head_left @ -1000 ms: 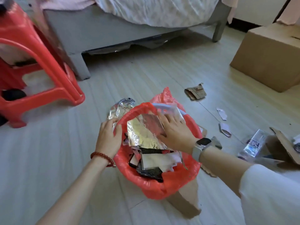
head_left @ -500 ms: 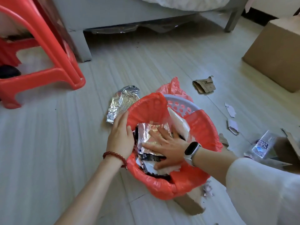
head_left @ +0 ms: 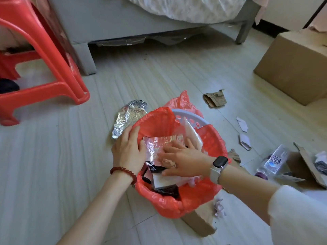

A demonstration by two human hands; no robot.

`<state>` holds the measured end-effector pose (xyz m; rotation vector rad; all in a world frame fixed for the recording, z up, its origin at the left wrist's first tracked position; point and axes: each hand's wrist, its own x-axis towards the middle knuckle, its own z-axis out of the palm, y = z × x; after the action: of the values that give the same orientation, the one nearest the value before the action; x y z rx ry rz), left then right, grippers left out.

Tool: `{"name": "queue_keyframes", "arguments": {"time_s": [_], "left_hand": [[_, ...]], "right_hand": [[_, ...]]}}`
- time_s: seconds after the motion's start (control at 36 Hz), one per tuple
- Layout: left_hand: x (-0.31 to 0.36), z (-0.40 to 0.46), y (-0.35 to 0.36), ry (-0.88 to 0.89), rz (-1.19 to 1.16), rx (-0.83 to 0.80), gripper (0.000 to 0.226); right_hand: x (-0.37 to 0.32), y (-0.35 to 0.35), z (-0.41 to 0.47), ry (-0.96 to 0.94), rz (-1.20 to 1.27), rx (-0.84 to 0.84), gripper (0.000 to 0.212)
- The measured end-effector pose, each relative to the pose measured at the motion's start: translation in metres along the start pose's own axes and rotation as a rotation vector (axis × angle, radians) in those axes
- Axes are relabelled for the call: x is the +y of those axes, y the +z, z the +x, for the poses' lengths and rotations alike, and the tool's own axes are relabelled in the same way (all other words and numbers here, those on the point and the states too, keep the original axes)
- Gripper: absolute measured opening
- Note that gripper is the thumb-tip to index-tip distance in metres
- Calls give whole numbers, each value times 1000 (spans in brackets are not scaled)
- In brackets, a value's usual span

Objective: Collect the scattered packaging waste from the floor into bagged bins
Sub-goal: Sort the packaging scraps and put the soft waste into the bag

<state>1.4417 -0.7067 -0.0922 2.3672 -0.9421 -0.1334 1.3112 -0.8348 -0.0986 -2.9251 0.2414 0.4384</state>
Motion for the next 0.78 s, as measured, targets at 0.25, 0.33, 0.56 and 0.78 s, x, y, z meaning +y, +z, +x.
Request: {"name": "queue_keyframes", "arguments": {"time_s": [0.25, 0.33, 0.56, 0.78], "left_hand": [[73, -20, 16, 256, -105, 88, 39], [101, -52, 36, 438, -66, 49, 31], [124, -100, 85, 543, 261, -123, 51], [122, -96, 88, 598, 255, -220, 55]], "right_hand": [[43, -33, -73, 172, 510, 701, 25], [60, -14, -105, 307, 601, 834, 16], [91, 116, -159, 550, 415, 347, 28], [67, 195, -145, 263, 154, -195, 50]]}}
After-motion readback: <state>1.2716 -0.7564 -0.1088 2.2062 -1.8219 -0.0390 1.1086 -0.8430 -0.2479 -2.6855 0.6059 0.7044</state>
